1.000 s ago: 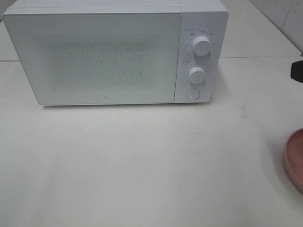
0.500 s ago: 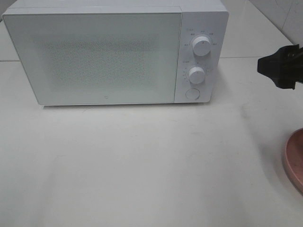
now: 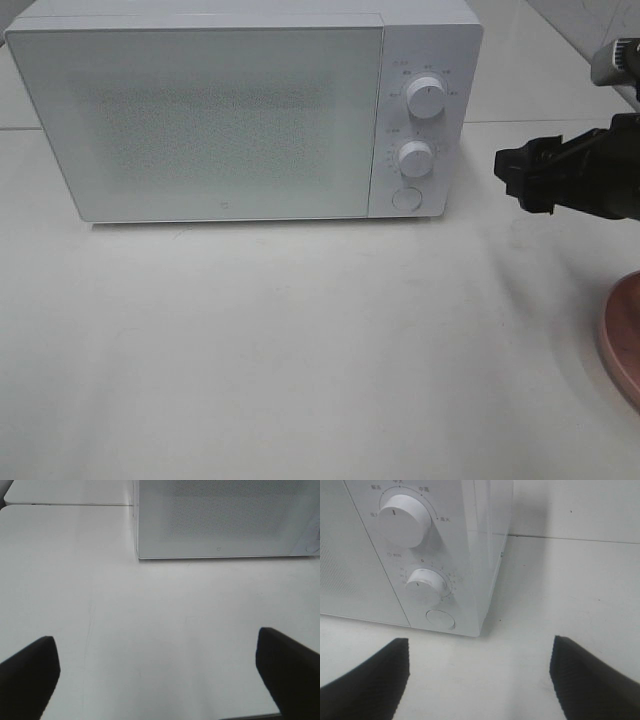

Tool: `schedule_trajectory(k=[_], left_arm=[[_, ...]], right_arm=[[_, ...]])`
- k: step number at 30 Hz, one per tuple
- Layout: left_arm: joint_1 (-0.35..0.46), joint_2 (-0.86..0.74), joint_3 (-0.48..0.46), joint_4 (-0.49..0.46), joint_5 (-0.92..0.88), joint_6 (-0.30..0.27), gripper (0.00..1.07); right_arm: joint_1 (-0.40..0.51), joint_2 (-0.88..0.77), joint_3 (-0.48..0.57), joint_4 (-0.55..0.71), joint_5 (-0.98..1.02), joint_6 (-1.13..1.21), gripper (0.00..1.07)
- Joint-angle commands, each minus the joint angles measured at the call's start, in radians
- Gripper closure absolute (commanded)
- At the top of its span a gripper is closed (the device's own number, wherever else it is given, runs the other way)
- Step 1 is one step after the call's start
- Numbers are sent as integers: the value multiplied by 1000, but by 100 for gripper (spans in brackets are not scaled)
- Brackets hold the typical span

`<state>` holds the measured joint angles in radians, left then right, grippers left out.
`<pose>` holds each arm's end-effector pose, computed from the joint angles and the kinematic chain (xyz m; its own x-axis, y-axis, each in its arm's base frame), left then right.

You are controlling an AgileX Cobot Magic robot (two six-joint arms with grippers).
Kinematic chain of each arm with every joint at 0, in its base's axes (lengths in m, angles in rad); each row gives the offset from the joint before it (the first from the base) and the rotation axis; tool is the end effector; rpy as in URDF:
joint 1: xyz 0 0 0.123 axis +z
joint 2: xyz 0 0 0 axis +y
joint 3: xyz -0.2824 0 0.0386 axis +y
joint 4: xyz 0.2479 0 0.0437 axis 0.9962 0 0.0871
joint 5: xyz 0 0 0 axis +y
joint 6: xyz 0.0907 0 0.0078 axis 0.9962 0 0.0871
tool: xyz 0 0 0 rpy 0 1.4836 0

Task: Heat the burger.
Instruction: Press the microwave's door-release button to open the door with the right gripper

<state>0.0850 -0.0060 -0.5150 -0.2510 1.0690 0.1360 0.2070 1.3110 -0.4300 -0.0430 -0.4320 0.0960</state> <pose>-0.0076 -0.0206 0.2827 -0.4294 -0.0236 -0.9028 0.1185 0.9895 -0.0822 0.2358 0.0512 0.2101 -0.3588 -0.0172 -0.9333 -0.2019 0.9776 0.0596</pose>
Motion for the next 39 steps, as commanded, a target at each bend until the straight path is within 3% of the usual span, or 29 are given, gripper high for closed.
schedule_trajectory(k=[1, 8, 15, 26, 39], left_arm=[[-1, -16, 0, -5, -6, 0, 7], [-1, -16, 0, -5, -6, 0, 7], [-1, -16, 0, -5, -6, 0, 7], [-1, -16, 0, -5, -6, 0, 7], [-1, -16, 0, -5, -6, 0, 7]], right_arm=[[-2, 59, 46, 101, -168, -47, 32], [48, 111, 120, 284, -384, -195, 32], [252, 216, 142, 549, -575, -378, 32], [452, 395, 140, 614, -850, -309, 32], [498, 464, 140, 655, -897, -147, 32]])
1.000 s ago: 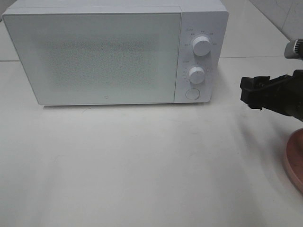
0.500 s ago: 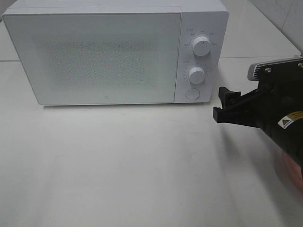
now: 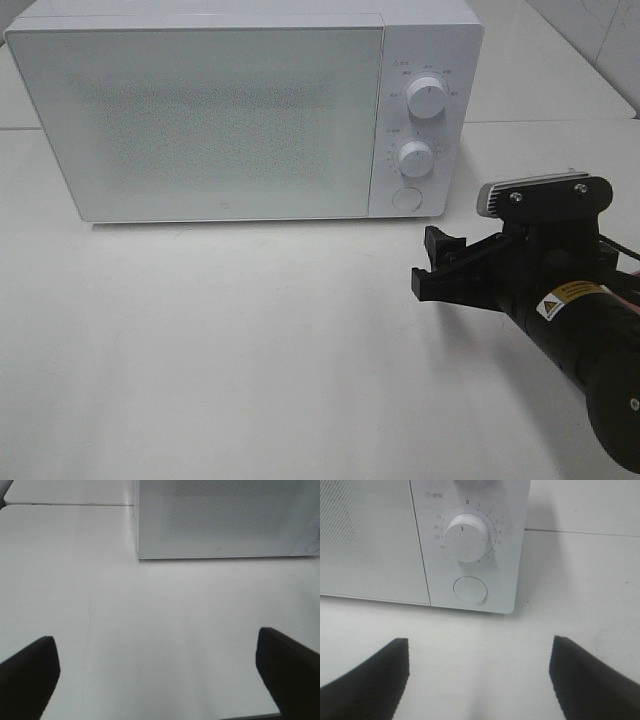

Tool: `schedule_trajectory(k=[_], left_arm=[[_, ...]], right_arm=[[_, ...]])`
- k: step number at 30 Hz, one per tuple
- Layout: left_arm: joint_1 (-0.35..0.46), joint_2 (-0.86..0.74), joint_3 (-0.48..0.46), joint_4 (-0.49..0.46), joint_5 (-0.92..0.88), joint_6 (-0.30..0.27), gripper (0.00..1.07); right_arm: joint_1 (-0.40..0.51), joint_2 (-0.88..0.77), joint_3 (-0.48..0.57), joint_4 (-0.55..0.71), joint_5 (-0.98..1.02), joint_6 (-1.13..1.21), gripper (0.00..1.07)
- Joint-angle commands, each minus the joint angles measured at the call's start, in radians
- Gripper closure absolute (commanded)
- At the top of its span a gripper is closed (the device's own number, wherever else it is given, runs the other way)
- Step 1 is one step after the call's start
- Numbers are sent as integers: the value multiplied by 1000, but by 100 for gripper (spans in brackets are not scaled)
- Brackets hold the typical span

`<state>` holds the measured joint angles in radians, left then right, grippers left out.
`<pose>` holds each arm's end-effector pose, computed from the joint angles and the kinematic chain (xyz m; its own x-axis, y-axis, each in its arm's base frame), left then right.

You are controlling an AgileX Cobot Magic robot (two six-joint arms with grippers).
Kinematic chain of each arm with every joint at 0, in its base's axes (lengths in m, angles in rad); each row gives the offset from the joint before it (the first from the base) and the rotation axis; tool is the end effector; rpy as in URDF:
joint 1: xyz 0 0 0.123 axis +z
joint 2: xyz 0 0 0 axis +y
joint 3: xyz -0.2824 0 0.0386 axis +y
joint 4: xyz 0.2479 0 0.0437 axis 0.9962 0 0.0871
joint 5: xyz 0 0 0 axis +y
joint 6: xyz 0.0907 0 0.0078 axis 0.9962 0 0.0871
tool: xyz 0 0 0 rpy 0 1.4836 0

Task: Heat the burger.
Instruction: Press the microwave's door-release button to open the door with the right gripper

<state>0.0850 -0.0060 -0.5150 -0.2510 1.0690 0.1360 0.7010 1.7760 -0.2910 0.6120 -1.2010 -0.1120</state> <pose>-0.0076 -0.0206 0.2827 -0.4294 -0.0236 -0.9028 0.1185 0.9895 -0.0822 0.2104 0.1138 0.1278 -0.2218 -0.0369 -0.9744 -0.1210 0.9926 -0.0101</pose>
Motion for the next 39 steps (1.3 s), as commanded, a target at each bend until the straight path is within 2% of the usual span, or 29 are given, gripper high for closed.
schedule_trajectory(k=[1, 3, 5, 8, 10, 12, 13, 16, 18, 19, 23, 34, 38, 39], left_arm=[[-1, -16, 0, -5, -6, 0, 7], [-1, -16, 0, -5, -6, 0, 7], [-1, -16, 0, -5, -6, 0, 7], [-1, -16, 0, -5, -6, 0, 7], [-1, -16, 0, -5, -6, 0, 7], [-1, -16, 0, -5, -6, 0, 7], [-1, -16, 0, -5, -6, 0, 7], [-1, -16, 0, -5, -6, 0, 7], [-1, -16, 0, -5, -6, 0, 7], [-1, -16, 0, -5, -6, 0, 7], [-1, -16, 0, -5, -6, 0, 7], [-1, -16, 0, -5, -6, 0, 7], [-1, -16, 0, -5, -6, 0, 7], [-1, -16, 0, -5, -6, 0, 7]], right_arm=[[4, -1, 1, 0, -128, 61, 32], [4, -1, 1, -5, -135, 90, 33], [4, -1, 1, -15, -170, 263, 35], [4, -1, 1, -15, -175, 308, 36], [4, -1, 1, -15, -199, 548, 40], [4, -1, 1, -14, -199, 599, 42], [4, -1, 1, -12, -198, 710, 44], [4, -1, 1, -12, -198, 768, 46], [4, -1, 1, -8, -197, 988, 52], [4, -1, 1, -8, -197, 988, 52], [4, -1, 1, -5, -194, 1224, 62], [4, -1, 1, 83, -186, 1538, 85], [4, -1, 1, 85, -186, 1553, 91], [4, -1, 1, 85, -184, 1552, 95]])
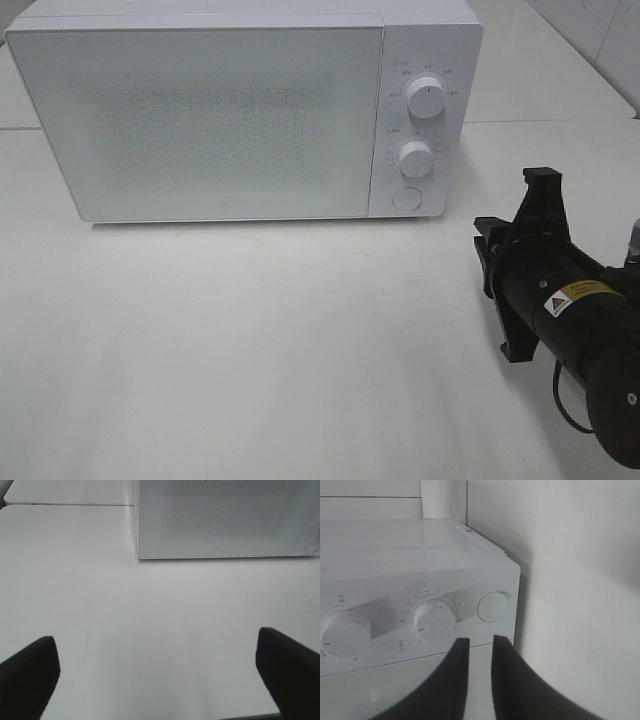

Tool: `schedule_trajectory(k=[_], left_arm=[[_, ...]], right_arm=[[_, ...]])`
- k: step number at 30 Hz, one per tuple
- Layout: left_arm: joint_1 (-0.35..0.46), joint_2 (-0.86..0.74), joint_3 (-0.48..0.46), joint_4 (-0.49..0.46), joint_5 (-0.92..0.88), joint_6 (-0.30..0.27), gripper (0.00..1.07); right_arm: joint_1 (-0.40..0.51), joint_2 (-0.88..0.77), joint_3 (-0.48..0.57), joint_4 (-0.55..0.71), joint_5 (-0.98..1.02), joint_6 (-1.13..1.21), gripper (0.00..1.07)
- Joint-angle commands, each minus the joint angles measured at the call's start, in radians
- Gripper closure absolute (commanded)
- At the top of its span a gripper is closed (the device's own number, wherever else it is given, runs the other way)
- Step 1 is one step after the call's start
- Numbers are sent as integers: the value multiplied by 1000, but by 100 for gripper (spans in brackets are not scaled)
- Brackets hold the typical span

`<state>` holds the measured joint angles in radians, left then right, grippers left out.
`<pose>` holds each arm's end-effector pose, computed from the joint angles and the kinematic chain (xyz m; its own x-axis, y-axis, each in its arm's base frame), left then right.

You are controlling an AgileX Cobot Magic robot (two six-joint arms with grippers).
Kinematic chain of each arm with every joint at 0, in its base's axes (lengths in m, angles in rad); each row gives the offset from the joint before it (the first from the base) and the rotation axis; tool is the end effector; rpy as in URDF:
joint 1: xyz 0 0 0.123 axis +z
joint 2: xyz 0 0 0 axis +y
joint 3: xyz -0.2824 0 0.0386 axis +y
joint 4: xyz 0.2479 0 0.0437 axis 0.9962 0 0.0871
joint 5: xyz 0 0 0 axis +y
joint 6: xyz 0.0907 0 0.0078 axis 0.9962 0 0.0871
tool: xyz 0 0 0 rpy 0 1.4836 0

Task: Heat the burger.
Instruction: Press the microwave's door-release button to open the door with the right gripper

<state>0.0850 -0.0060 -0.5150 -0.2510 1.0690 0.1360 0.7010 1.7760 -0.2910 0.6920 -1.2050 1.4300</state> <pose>-0.0076 -0.0206 0.2827 -0.4294 -0.0236 -0.9028 0.1185 0.9895 -0.0822 0.2109 0.1070 0.1274 -0.0486 0.9985 -0.0270 0.2271 0.0374 0.9732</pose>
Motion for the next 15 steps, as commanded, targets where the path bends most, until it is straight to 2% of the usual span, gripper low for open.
schedule_trajectory(k=[1, 2, 5, 15], left_arm=[[-1, -16, 0, -5, -6, 0, 7], [-1, -16, 0, -5, -6, 0, 7], [-1, -16, 0, -5, -6, 0, 7], [-1, -16, 0, -5, -6, 0, 7]], right_arm=[[4, -1, 1, 5, -180, 10, 95], [4, -1, 1, 5, -168, 11, 101], [4, -1, 1, 6, -131, 23, 107], [1, 38, 1, 8, -54, 59, 107]])
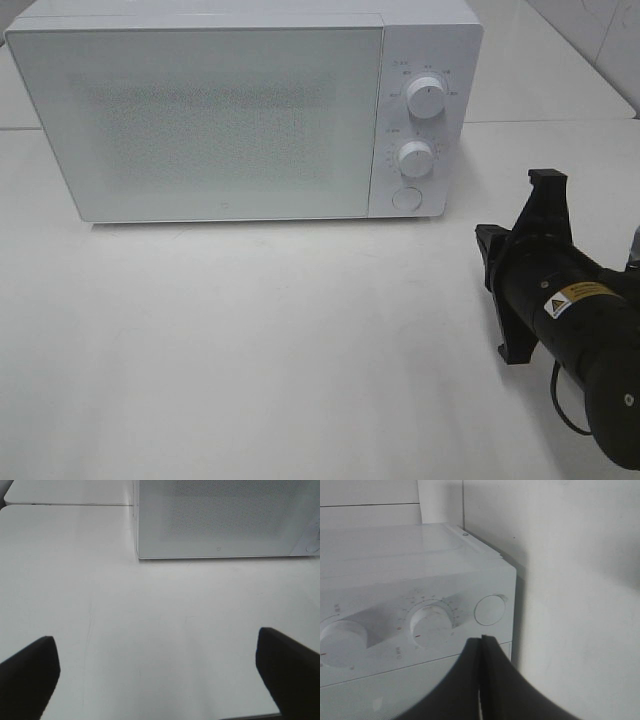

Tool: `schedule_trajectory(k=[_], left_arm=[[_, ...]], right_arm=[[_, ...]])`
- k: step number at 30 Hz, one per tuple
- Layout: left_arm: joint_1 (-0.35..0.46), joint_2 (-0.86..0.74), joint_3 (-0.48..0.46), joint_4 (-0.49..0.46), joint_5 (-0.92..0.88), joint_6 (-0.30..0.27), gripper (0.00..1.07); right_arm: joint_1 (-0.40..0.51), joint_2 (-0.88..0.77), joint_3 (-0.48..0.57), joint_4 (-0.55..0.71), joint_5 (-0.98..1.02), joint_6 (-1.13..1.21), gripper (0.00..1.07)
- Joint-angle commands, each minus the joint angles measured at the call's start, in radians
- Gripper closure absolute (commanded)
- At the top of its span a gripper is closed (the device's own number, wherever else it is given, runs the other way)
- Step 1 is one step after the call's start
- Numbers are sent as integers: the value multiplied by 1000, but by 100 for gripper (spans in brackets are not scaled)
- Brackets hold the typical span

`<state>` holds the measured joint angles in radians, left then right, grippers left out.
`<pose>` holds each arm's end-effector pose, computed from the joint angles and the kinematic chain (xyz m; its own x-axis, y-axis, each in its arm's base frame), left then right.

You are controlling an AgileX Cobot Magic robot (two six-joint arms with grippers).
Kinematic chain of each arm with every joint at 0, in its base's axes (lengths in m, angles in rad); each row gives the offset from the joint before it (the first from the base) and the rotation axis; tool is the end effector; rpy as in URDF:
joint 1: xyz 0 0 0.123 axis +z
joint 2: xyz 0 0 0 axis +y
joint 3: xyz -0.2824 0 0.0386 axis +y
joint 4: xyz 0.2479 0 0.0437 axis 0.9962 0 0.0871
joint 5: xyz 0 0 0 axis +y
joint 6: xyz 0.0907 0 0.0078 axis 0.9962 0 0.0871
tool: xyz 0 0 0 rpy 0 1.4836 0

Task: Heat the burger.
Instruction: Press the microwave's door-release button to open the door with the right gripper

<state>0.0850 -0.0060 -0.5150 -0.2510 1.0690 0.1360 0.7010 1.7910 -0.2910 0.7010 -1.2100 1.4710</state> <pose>-0.0076 -0.0206 0.2827 -0.4294 -0.0236 -0.9028 0.1185 0.9895 -0.0822 0.2110 0.1063 0.1243 -0.0298 0.9995 0.0047 0.2362 0.0025 0.9717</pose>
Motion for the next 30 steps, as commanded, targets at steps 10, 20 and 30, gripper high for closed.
schedule_trajectory(k=[10, 20, 30], left_arm=[[-1, -16, 0, -5, -6, -1, 7], [-1, -16, 0, -5, -6, -1, 7], [-1, -16, 0, -4, -6, -1, 7]], right_arm=[[1, 108, -72, -13, -45, 55, 107], [1, 181, -172, -8, 10, 51, 107], [1, 243, -280, -9, 55, 34, 107]])
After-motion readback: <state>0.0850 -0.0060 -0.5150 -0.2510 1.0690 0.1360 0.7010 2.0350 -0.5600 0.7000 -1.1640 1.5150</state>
